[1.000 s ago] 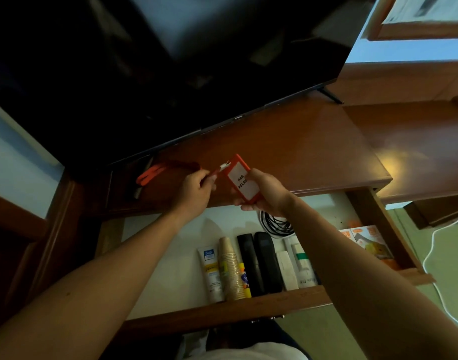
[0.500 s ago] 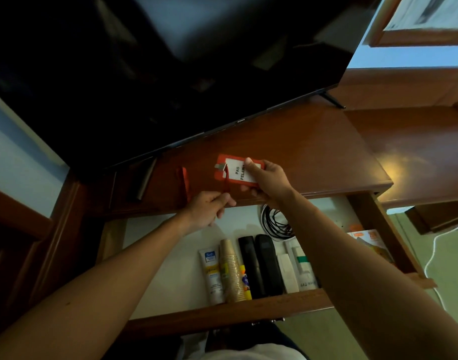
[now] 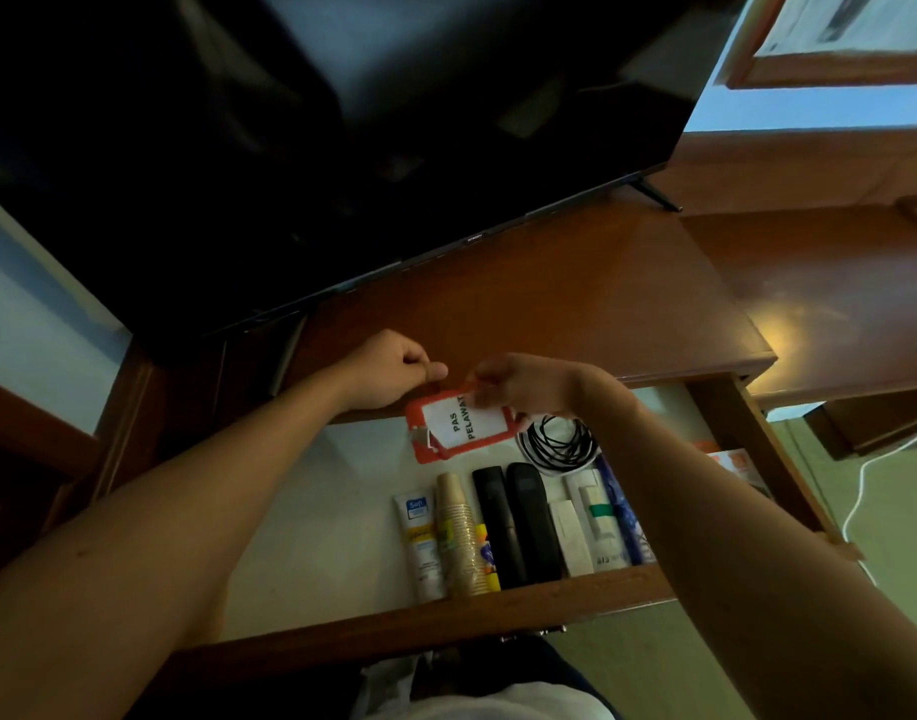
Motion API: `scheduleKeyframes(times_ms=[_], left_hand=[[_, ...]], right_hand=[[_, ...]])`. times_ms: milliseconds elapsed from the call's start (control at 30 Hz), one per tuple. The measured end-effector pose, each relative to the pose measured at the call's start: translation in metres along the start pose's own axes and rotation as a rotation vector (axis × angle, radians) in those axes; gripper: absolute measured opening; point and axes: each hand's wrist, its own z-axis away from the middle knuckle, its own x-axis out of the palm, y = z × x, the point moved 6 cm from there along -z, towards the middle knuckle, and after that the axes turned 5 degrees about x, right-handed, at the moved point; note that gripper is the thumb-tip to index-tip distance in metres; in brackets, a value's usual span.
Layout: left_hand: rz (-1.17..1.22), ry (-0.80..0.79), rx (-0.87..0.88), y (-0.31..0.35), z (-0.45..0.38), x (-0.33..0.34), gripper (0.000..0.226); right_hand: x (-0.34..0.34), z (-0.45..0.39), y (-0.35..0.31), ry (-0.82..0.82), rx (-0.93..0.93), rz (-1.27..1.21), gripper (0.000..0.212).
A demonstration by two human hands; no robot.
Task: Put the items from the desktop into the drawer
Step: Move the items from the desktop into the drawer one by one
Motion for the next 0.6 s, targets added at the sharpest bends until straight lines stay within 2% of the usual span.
scheduleKeyframes(times_ms=[67,167,233,300,400,467,600], left_hand=[[-0.053,0.054,0.014,0.006,0.001,0.001,0.030],[-0.089,0.198,0.036,0.008,0.007,0.003,0.028],[-0.021,0.278,0.025,0.009,0.014,0.011,0.024],[0.086,0.344,0.020,0.011,0.022,0.020,0.024],[0.221,0.365,-0.003,0.008,0.032,0.036,0.027],[0.270,0.341,-0.015,0.000,0.035,0.042,0.029],[0.320,0.267,-0.035,-0.015,0.038,0.045,0.026]], right_hand=[[-0.003,-0.002,-0.003,0.111,0.011,0.149,0.007],[-0.018,-0.009,-0.002,0.430,0.001,0.271,0.011],[-0.025,-0.011,0.006,0.595,-0.009,0.110,0.010],[-0.027,-0.009,0.015,0.695,-0.050,-0.204,0.011],[-0.023,-0.006,0.025,0.711,-0.093,-0.652,0.019],[-0.020,-0.005,0.026,0.660,-0.122,-0.839,0.023],[-0.016,-0.003,0.018,0.443,-0.223,-0.911,0.030]])
